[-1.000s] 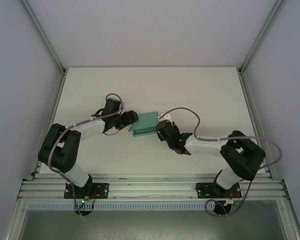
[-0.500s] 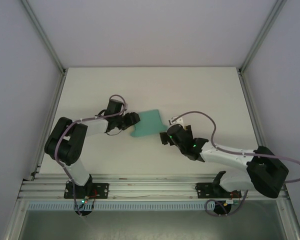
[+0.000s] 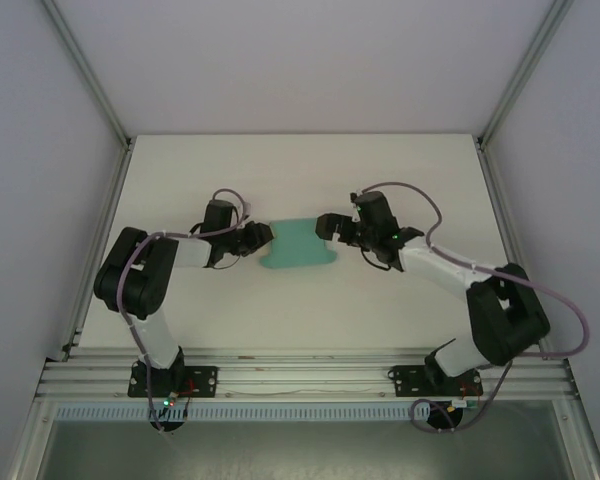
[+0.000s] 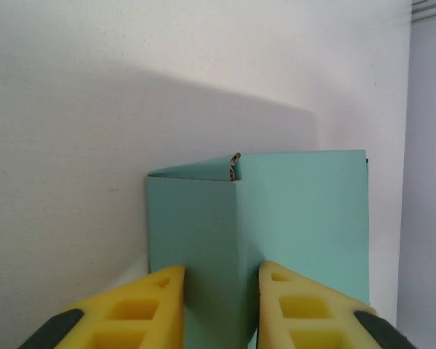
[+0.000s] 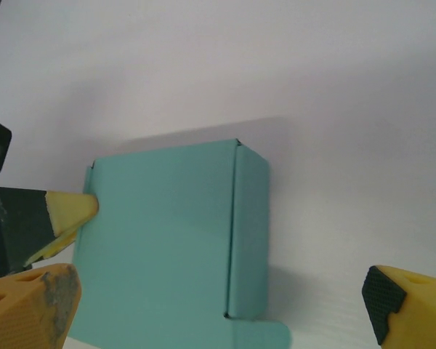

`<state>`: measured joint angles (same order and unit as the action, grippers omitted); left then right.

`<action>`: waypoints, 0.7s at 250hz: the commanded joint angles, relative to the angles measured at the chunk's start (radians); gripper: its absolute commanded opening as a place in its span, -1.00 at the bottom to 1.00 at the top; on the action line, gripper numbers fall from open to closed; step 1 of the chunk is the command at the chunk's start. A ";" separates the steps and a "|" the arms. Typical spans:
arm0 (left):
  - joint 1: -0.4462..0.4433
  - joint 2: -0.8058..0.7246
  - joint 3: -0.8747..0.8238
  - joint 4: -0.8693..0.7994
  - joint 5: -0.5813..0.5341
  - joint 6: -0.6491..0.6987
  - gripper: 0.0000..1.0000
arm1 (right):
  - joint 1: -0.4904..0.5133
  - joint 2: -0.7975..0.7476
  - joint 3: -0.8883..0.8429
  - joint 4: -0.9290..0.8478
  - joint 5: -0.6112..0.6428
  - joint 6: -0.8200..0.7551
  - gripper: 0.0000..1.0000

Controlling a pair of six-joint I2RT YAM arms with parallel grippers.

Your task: Assemble paper box

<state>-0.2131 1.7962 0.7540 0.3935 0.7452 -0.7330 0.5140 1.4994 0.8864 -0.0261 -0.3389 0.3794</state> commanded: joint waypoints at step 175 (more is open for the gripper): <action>0.063 0.051 -0.097 0.081 0.073 0.000 -0.65 | -0.050 0.317 0.125 0.195 -0.483 0.187 0.70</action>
<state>-0.1558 1.8069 0.6918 0.5320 0.8333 -0.7517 0.4755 1.8046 0.9989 0.0536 -0.7399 0.5068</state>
